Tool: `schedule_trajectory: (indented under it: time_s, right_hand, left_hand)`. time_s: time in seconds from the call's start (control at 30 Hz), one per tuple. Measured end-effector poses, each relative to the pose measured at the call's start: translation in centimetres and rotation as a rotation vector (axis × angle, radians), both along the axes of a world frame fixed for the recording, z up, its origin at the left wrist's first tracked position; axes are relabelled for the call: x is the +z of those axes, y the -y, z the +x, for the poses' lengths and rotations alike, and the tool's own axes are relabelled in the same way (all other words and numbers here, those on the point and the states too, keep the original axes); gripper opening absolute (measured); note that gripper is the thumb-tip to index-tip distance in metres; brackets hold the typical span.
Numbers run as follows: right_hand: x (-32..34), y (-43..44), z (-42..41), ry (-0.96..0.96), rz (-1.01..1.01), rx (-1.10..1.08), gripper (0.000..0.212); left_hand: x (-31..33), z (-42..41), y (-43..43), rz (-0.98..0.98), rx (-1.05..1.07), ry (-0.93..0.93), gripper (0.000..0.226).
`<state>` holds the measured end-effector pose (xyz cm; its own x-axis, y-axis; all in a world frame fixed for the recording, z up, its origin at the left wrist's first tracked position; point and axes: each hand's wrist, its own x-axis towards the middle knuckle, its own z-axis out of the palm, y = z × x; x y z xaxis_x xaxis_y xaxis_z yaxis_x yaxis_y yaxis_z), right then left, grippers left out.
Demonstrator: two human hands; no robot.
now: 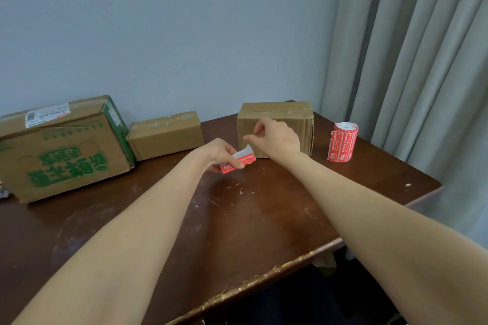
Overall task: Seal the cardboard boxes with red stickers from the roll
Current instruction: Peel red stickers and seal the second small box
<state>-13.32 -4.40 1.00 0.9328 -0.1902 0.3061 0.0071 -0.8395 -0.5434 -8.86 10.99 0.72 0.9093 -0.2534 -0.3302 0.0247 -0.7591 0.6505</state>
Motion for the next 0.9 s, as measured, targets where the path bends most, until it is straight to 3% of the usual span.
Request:
schedule_trajectory:
  time_s: [0.1,0.23,0.37,0.53,0.77,0.9]
  right_hand:
    - [-0.8,1.1,-0.9,-0.204,0.247,0.016,0.05]
    - [-1.5,2.3,-1.9,-0.374,0.569,0.046,0.026]
    - [-2.2,4.1,-2.2,-0.34,0.683,-0.055,0.016]
    - [-2.8,6.4,-2.8,-0.307,0.646,-0.14,0.011]
    - [-2.8,6.5,-3.6,-0.156,0.347,-0.259,0.04]
    - [-2.4,5.8,-4.0,-0.254,0.364,-0.106,0.023]
  left_hand:
    - [0.3,-1.0,1.2,-0.015,-0.037,0.022,0.026]
    - [0.4,-1.9,2.6,-0.007,-0.077,0.043,0.029]
    - [-0.1,-1.9,3.3,-0.144,-0.031,-0.026,0.031]
    - [-0.6,-2.0,4.3,-0.227,-0.003,-0.098,0.021]
    - [-0.7,-2.2,5.2,-0.311,0.009,-0.116,0.016]
    - [-0.7,-2.4,5.4,-0.335,0.005,-0.128,0.016]
